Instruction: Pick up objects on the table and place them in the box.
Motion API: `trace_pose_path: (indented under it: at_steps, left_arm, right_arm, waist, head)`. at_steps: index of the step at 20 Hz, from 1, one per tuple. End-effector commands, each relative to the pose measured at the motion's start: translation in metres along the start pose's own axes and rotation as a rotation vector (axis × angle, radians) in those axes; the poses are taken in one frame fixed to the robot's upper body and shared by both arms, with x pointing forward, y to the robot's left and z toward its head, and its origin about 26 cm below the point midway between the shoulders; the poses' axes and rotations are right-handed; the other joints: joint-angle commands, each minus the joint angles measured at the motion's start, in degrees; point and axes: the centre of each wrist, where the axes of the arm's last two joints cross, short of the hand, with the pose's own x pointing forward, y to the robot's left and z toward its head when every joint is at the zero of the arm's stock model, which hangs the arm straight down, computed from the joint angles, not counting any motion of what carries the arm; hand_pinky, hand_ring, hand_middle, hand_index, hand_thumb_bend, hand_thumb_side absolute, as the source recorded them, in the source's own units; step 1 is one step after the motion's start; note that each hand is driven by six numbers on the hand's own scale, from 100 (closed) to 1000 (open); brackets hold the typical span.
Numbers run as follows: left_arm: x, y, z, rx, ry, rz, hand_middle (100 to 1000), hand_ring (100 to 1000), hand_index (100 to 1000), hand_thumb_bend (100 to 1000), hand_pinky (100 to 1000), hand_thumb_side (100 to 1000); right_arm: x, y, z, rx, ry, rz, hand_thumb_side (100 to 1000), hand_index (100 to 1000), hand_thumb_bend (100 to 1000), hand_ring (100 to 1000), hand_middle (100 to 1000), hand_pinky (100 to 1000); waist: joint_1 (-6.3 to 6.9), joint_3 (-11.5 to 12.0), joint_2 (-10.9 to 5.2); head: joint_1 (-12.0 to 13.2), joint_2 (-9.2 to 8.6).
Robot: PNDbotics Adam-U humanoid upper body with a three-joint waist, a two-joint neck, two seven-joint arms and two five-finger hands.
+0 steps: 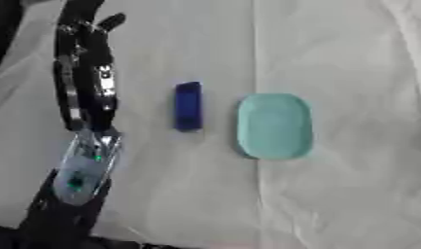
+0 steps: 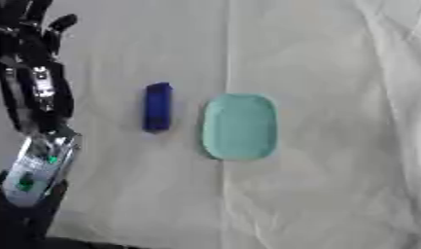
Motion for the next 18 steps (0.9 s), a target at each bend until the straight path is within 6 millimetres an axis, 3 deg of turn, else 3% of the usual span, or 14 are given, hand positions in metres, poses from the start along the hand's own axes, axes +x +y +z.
trace_pose_path:
  at_steps: [1,12,15,17,18]
  left_arm:
    - [0.004,0.0,-0.005,-0.012,-0.025,-0.002,872,911,892,100,741,629]
    - [0.004,0.001,-0.003,-0.025,-0.004,-0.01,875,902,901,100,736,675]
    - [0.005,0.008,-0.002,-0.135,0.02,-0.05,869,891,909,100,730,714]
    - [0.005,0.016,-0.007,-0.233,0.014,-0.083,867,882,913,100,719,660]
    - [0.006,0.019,-0.01,-0.293,0.01,-0.103,869,884,912,100,720,691]
  right_arm:
    - [0.006,-0.004,-0.005,0.005,-0.026,0.001,468,937,100,928,1000,866]
    - [0.006,-0.006,-0.005,-0.005,-0.016,-0.007,465,934,100,924,1000,860]
    - [0.005,-0.006,-0.005,-0.004,-0.01,-0.011,464,932,100,923,999,857]
    - [0.005,-0.006,-0.004,0.001,-0.004,-0.015,463,931,100,922,998,856]
    - [0.005,-0.006,-0.004,0.004,-0.001,-0.017,463,932,100,922,998,856]
  waist:
    - [-0.37,0.0,-0.97]
    - [-0.05,-0.3,-0.57]
    - [0.37,-0.6,-0.63]
    - [0.62,-0.8,-0.76]
    - [0.73,-0.9,-0.84]
  head:
    - [-0.4,-0.19]
    - [-1.8,-0.19]
    - [-1.8,-0.19]
    - [-1.9,-0.19]
    - [-1.9,-0.19]
